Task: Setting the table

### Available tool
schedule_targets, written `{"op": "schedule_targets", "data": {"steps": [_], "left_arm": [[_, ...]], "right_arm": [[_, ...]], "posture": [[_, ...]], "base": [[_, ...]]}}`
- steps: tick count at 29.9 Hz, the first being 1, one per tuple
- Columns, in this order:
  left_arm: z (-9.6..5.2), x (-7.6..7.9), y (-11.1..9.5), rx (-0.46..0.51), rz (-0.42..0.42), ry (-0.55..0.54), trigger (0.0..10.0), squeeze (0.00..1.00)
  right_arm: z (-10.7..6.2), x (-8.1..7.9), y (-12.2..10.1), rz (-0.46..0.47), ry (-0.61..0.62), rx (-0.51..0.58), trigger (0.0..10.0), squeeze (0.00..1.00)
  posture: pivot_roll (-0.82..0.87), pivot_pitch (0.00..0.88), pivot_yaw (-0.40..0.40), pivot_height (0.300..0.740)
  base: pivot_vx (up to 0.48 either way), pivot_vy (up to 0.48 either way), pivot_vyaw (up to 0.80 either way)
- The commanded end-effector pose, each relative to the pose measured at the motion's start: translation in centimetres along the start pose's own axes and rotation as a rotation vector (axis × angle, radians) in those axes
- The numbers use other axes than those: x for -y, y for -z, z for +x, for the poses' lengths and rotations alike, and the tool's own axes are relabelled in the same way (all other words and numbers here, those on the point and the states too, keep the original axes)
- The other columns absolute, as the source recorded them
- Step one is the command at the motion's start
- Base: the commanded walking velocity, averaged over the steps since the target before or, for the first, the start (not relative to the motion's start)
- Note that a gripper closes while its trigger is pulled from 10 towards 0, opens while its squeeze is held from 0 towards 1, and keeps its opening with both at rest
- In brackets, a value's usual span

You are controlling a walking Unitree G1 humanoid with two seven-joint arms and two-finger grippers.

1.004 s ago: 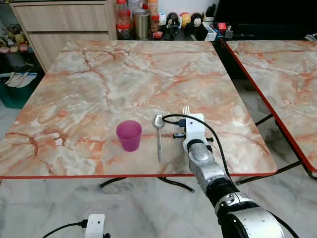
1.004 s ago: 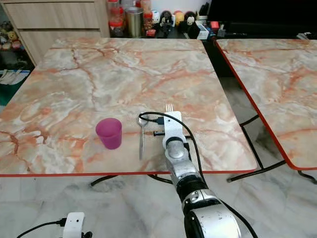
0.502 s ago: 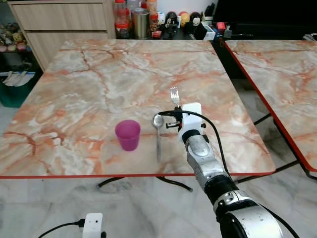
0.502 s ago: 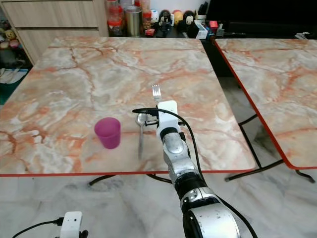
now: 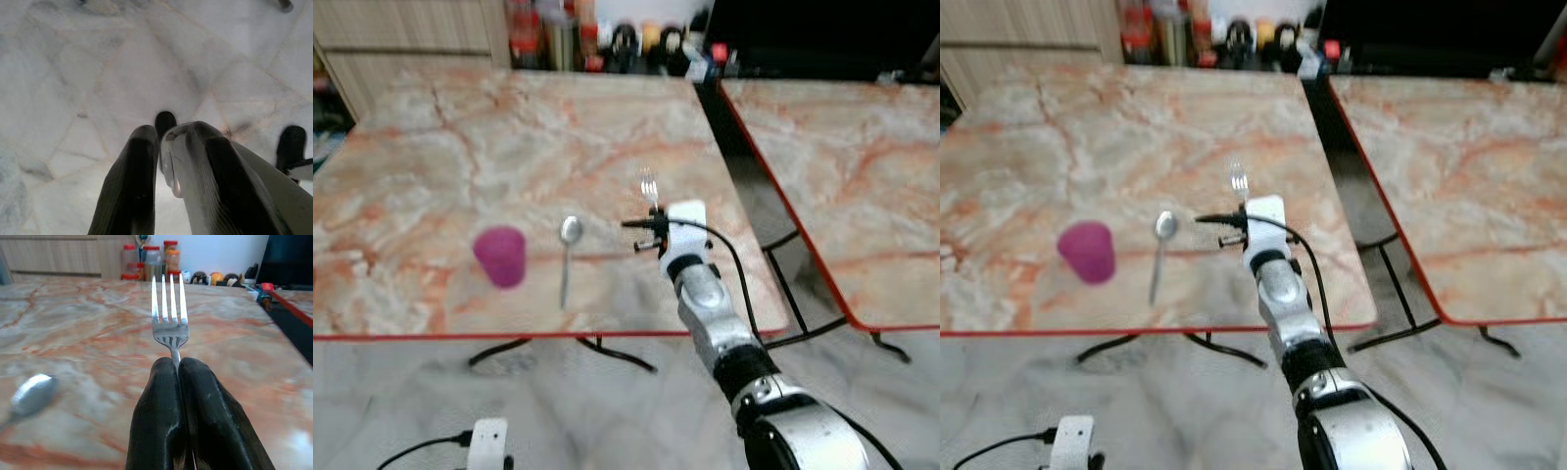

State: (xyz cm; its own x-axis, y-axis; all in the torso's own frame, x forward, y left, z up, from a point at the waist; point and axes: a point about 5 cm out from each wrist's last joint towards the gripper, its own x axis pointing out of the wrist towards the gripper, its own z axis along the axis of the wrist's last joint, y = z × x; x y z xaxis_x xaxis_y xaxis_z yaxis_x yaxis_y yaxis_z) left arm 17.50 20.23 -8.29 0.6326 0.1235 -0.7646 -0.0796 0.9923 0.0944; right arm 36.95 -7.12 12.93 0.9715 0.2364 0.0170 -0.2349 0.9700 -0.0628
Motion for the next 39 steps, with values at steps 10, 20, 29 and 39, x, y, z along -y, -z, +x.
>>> {"op": "schedule_targets", "data": {"steps": [10, 20, 29, 39], "left_arm": [[-0.15, 0.82, 0.8, -0.033, 0.003, 0.028, 10.0, 0.0], [-0.12, 0.78, 0.68, -0.03, 0.003, 0.026, 10.0, 0.0], [-0.18, 0.73, 0.9, -0.036, 0.003, 0.026, 10.0, 0.0], [-0.15, 0.77, 0.78, -0.032, 0.002, 0.026, 10.0, 0.0]], "right_arm": [[-0.11, 0.7, -0.06, -0.021, 0.005, 0.015, 10.0, 0.0], [-0.29, 0.91, 0.16, -0.005, 0.014, 0.016, 10.0, 0.0], [-0.41, 1.04, 0.34, -0.034, 0.015, 0.009, 10.0, 0.0], [-0.61, 0.97, 0.53, -0.029, 0.013, 0.008, 10.0, 0.0]], "posture": [[0.1, 0.08, -0.055, 0.74], [0.1, 0.084, -0.054, 0.74], [0.09, 0.09, -0.052, 0.74], [0.08, 0.092, -0.052, 0.74]], "base": [[0.0, -0.48, 0.0], [0.0, -0.475, 0.28], [0.0, -0.472, 0.0], [0.0, -0.472, 0.0]]}}
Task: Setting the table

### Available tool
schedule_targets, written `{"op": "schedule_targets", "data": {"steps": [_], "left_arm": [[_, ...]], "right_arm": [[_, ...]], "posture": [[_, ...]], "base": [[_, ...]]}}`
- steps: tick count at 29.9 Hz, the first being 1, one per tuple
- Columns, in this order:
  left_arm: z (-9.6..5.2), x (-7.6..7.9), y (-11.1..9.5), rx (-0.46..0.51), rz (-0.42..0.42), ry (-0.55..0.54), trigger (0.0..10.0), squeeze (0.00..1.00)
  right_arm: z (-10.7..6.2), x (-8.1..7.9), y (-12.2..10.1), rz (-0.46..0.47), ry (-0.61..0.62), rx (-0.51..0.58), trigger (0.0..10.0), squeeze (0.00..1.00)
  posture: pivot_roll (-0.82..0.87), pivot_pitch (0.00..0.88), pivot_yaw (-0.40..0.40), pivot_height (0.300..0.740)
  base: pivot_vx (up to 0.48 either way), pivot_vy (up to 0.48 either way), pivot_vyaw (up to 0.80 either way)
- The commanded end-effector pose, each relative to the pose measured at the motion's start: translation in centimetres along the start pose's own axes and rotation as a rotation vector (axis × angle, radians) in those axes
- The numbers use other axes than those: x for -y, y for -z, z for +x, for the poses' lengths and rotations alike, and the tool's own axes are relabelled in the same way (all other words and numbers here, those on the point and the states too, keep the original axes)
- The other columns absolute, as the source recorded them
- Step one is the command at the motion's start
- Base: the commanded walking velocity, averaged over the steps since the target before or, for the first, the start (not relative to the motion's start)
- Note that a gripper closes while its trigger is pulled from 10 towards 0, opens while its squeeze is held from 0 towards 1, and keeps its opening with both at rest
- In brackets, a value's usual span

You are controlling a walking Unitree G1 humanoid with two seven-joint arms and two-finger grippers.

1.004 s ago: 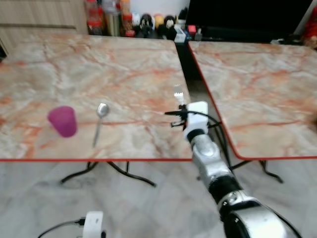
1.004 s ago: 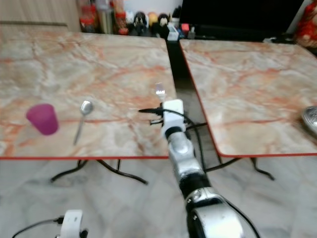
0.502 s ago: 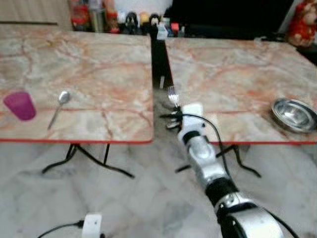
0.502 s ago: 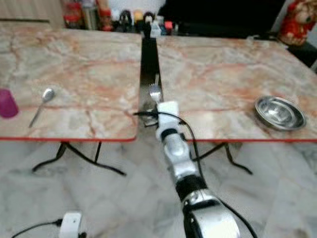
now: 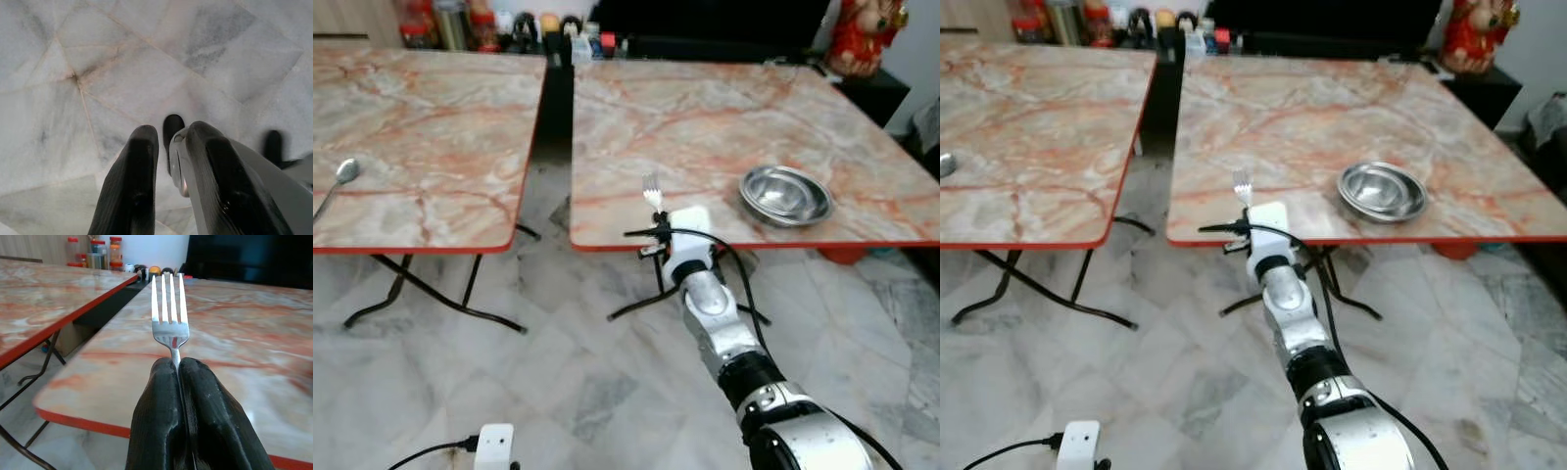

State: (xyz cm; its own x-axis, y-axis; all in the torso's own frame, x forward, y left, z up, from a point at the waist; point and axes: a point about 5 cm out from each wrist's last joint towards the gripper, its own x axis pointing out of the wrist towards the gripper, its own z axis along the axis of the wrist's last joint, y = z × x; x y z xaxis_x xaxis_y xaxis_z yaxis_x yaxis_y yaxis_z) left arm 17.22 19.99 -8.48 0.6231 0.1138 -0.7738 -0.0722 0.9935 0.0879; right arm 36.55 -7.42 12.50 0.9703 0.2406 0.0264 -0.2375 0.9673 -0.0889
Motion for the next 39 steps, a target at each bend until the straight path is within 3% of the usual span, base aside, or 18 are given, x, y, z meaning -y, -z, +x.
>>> {"op": "schedule_targets", "data": {"steps": [1, 11, 18, 39], "left_arm": [[-0.1, 0.6, 0.4, -0.019, 0.0, 0.016, 10.0, 0.0], [0.1, 0.7, -0.8, 0.051, -0.042, 0.013, 10.0, 0.0], [0.1, 0.6, -0.6, 0.035, -0.035, 0.004, 10.0, 0.0], [0.1, 0.5, -0.4, 0.027, -0.035, -0.002, 10.0, 0.0]], "right_arm": [[-0.2, 0.8, 0.1, -0.003, 0.016, -0.002, 10.0, 0.0], [-0.4, 0.8, 0.4, 0.003, 0.017, -0.004, 10.0, 0.0], [-0.5, 0.8, 0.5, 0.007, 0.014, -0.006, 10.0, 0.0], [-0.6, 0.9, 0.7, 0.009, 0.01, -0.014, 10.0, 0.0]], "posture": [[0.08, 0.092, -0.052, 0.74], [0.07, 0.094, -0.053, 0.74], [0.07, 0.092, -0.054, 0.74], [0.07, 0.091, -0.054, 0.74]], "base": [[0.0, -0.472, 0.0], [0.0, -0.094, 0.0], [0.0, 0.0, 0.0], [0.3, 0.0, 0.0]]}}
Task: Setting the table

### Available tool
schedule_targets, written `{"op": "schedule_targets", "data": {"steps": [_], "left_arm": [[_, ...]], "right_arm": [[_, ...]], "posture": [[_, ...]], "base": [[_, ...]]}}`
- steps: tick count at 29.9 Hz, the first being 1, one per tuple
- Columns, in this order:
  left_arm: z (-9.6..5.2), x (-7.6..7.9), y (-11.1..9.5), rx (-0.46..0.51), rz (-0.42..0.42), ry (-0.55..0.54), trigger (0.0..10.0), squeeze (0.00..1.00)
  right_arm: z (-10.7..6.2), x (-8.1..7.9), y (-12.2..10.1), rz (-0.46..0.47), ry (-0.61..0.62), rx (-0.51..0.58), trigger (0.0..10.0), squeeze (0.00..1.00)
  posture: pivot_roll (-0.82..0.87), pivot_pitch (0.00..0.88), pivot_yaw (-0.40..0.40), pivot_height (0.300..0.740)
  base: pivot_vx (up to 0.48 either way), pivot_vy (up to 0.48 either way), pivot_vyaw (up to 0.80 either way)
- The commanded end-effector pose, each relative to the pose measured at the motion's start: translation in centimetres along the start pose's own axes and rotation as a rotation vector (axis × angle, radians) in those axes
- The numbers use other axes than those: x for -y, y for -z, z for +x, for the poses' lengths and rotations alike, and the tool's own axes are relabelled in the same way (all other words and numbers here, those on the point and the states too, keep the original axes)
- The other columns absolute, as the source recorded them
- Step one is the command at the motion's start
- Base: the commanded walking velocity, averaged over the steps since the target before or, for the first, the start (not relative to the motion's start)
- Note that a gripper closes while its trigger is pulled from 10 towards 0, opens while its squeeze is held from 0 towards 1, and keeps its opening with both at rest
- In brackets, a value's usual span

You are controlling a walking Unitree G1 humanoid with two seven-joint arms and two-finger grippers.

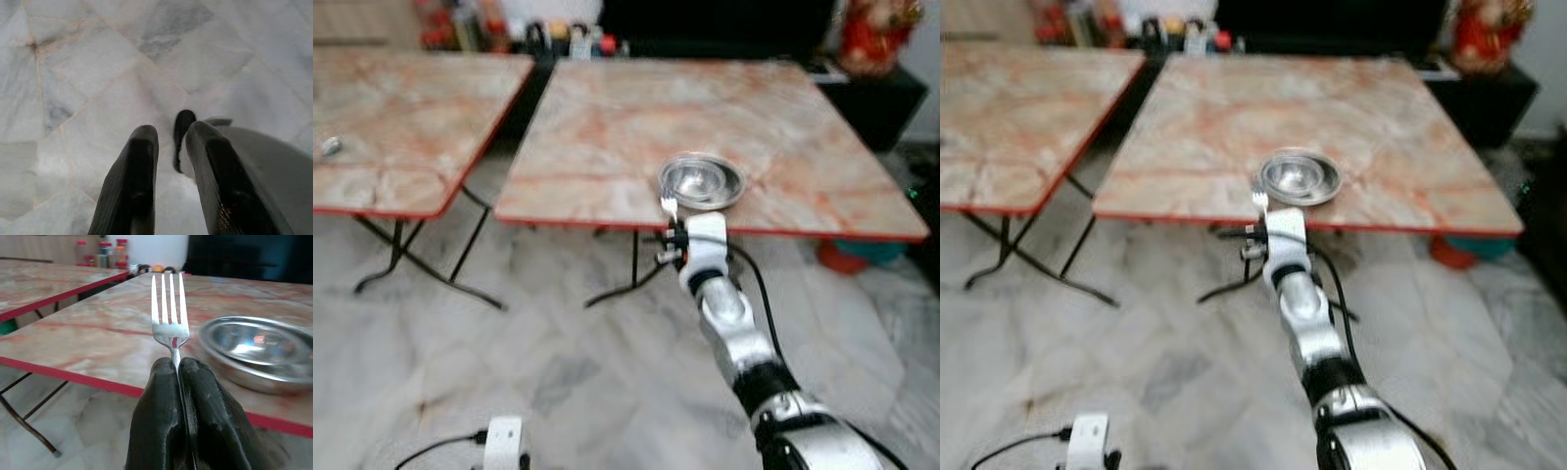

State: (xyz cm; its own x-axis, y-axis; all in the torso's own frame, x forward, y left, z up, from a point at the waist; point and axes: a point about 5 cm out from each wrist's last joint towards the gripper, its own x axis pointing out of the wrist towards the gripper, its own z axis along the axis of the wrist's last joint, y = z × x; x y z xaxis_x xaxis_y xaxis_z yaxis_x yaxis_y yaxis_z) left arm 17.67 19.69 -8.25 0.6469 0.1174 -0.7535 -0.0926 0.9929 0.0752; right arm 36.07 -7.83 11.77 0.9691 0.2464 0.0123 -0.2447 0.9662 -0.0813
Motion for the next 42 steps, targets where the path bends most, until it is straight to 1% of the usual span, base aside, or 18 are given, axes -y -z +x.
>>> {"op": "schedule_targets", "data": {"steps": [1, 10, 14, 27, 39, 42], "left_arm": [[0.02, 0.23, 0.03, -0.005, -0.011, 0.003, 10.0, 0.0], [0.02, 0.28, 0.04, -0.007, -0.011, 0.005, 10.0, 0.0], [0.02, 0.28, 0.05, -0.007, -0.01, 0.005, 10.0, 0.0], [-0.01, 0.42, 0.12, -0.005, -0.011, 0.008, 10.0, 0.0], [-0.02, 0.43, 0.15, -0.005, -0.011, 0.007, 10.0, 0.0], [-0.02, 0.46, 0.12, -0.004, -0.01, 0.008, 10.0, 0.0]], "right_arm": [[0.0, 0.68, -0.11, 0.005, 0.018, 0.001, 10.0, 0.0], [0.06, 0.74, -0.05, 0.031, 0.026, -0.01, 10.0, 0.0], [0.08, 0.75, -0.14, 0.034, 0.024, -0.005, 10.0, 0.0], [0.07, 0.76, -0.36, 0.033, 0.021, 0.012, 10.0, 0.0], [0.02, 0.66, -0.75, -0.004, 0.009, 0.044, 10.0, 0.0], [0.01, 0.66, -0.8, -0.011, 0.008, 0.049, 10.0, 0.0]], "posture": [[0.07, 0.089, -0.052, 0.74], [0.07, 0.09, -0.052, 0.74], [0.07, 0.09, -0.052, 0.74], [0.07, 0.093, -0.053, 0.74], [0.07, 0.094, -0.052, 0.74], [0.07, 0.093, -0.054, 0.74]], "base": [[0.322, 0.0, 0.0], [0.321, 0.0, 0.0], [0.32, 0.0, -0.74], [0.319, 0.0, 0.0], [0.32, 0.0, 0.0], [0.321, 0.0, 0.54]]}}
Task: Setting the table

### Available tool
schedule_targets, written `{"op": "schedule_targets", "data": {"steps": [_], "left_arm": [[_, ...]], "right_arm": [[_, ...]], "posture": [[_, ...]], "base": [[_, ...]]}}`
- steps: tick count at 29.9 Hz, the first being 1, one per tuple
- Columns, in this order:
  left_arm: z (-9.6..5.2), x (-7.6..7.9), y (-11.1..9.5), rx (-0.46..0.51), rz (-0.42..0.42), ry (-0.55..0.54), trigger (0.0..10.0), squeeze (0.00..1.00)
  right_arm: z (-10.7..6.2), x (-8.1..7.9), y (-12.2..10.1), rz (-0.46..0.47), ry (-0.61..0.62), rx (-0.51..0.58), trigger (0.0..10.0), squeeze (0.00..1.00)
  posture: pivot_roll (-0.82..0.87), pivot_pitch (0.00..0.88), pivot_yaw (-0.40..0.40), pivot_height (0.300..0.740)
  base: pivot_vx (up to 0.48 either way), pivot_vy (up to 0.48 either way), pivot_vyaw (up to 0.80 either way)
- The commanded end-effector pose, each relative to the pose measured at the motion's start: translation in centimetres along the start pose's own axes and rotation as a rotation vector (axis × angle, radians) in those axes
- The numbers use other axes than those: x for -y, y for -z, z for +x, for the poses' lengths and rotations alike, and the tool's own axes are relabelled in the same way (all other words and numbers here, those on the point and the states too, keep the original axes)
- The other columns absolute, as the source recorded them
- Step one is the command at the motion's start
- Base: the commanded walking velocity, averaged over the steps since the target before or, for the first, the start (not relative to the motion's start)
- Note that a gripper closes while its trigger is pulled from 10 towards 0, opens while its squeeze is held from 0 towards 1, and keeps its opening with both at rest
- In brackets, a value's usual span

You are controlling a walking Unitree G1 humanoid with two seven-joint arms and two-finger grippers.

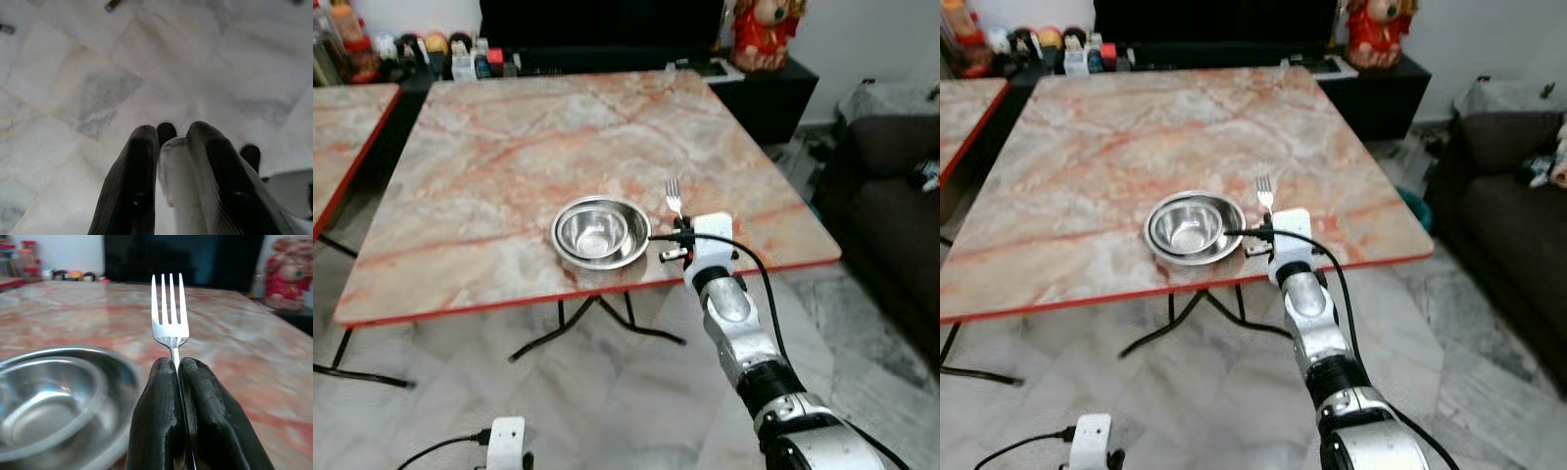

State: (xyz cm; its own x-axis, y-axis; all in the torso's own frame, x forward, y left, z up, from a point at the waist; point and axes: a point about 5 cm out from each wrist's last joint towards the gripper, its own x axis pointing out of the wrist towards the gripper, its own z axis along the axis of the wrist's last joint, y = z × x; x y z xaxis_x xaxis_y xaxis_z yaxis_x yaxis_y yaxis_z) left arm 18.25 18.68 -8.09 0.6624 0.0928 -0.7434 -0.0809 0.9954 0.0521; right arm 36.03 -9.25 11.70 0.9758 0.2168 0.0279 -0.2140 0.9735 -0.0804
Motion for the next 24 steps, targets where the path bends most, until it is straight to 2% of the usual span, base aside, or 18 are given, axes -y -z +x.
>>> {"op": "schedule_targets", "data": {"steps": [1, 8, 13, 24], "left_arm": [[-0.18, -0.58, 0.64, -0.021, -0.003, -0.018, 10.0, 0.0], [-0.17, -0.57, 0.62, -0.021, -0.004, -0.019, 10.0, 0.0], [-0.18, -0.54, 0.64, -0.022, -0.004, -0.019, 10.0, 0.0], [-0.09, -0.52, 0.08, 0.013, -0.013, -0.023, 10.0, 0.0]], "right_arm": [[0.39, -0.7, -0.97, -0.012, -0.024, 0.036, 10.0, 0.0], [0.37, -0.69, -0.98, -0.012, -0.031, 0.038, 10.0, 0.0], [0.35, -0.71, -0.93, -0.001, -0.035, 0.038, 10.0, 0.0], [0.4, -0.74, -1.0, -0.003, -0.042, 0.038, 10.0, 0.0]], "posture": [[0.07, 0.093, -0.055, 0.74], [0.07, 0.093, -0.055, 0.74], [0.07, 0.091, -0.057, 0.74], [0.07, 0.087, -0.058, 0.74]], "base": [[0.319, 0.0, 0.57], [0.32, 0.0, 0.56], [0.307, 0.0, 0.0], [0.0, 0.0, 0.0]]}}
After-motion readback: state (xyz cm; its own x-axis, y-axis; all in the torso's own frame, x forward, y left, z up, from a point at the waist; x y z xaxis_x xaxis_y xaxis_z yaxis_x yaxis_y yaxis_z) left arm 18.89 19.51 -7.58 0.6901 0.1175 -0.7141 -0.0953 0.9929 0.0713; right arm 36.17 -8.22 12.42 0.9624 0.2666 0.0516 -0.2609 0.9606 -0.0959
